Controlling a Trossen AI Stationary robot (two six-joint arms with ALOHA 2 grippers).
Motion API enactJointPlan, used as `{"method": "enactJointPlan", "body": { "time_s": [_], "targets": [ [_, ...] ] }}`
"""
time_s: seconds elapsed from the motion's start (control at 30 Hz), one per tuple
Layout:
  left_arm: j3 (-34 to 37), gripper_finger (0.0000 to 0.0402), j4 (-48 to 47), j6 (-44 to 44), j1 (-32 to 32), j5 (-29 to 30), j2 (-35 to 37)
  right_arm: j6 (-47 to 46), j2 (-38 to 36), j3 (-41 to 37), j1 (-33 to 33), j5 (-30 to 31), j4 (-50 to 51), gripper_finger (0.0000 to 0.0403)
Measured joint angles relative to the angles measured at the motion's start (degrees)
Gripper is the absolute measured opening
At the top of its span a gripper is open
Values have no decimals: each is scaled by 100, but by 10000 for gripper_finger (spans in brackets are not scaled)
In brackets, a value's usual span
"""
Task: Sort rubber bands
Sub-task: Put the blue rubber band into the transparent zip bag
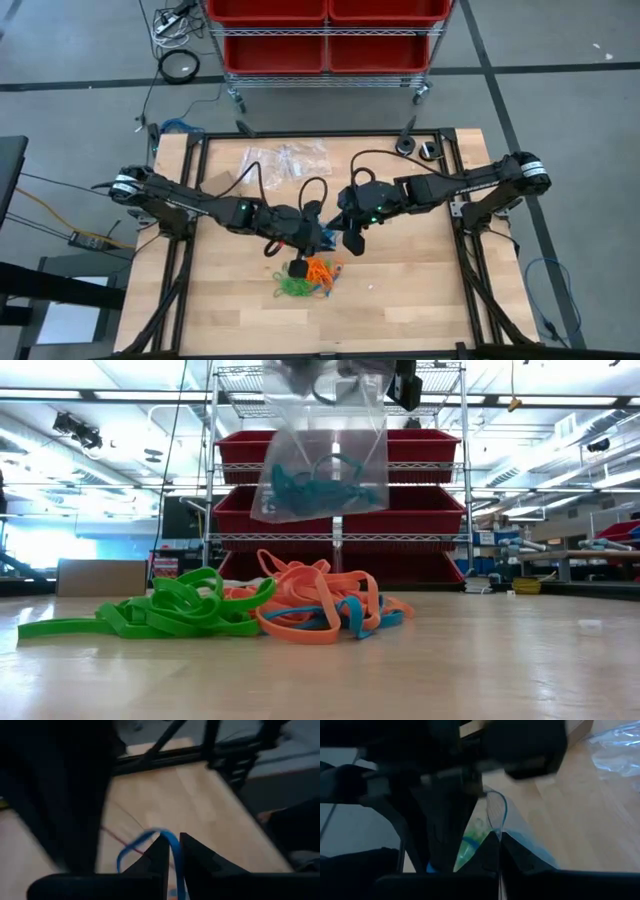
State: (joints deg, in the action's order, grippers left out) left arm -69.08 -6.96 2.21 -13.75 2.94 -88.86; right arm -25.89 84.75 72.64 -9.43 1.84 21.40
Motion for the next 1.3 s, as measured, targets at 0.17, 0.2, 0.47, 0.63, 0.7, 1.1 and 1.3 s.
{"method": "enactJointPlan", "body": {
  "time_s": [0.17, 0.2, 0.47, 0.63, 0.7, 1.1, 1.3],
  "targets": [
    [-489, 60, -1024, 188, -180, 463, 9, -11, -2, 0, -2, -11, 138, 0],
    [-563, 61, -1166, 189, -214, 488, 9, -12, -4, 0, -2, -13, 162, 0],
    [-765, 61, -1852, 170, -541, 1172, 9, -71, -4, 0, 21, -12, 333, 0],
    [-755, 61, -1907, -188, -845, 811, 9, -67, -52, 0, 167, -8, 661, 0],
    [-690, 61, -1853, -403, -987, 343, 9, -61, -130, 0, 243, -2, 712, 0],
    [653, 60, 398, -1678, -1348, -384, -980, 7, -1047, 0, 492, 309, 737, 0],
    [662, 60, 879, -1958, -1329, -469, -1920, 10, -1248, 0, 490, 298, 740, 0]
  ]
}}
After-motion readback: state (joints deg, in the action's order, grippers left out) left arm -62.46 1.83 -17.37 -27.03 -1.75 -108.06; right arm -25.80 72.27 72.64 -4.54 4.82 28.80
